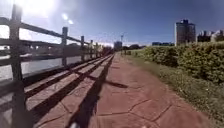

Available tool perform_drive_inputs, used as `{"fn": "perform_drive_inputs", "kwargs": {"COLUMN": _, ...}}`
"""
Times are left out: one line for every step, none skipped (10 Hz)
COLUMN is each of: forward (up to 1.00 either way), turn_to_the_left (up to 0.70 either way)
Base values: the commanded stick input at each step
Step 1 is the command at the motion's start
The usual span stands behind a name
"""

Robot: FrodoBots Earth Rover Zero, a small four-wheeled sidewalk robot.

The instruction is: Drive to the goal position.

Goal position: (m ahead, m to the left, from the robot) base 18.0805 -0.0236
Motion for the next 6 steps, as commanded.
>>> {"fn": "perform_drive_inputs", "kwargs": {"forward": 0.85, "turn_to_the_left": 0.0}}
{"fn": "perform_drive_inputs", "kwargs": {"forward": 0.85, "turn_to_the_left": 0.0}}
{"fn": "perform_drive_inputs", "kwargs": {"forward": 0.85, "turn_to_the_left": 0.0}}
{"fn": "perform_drive_inputs", "kwargs": {"forward": 0.85, "turn_to_the_left": 0.0}}
{"fn": "perform_drive_inputs", "kwargs": {"forward": 0.85, "turn_to_the_left": 0.0}}
{"fn": "perform_drive_inputs", "kwargs": {"forward": 0.85, "turn_to_the_left": -0.01}}
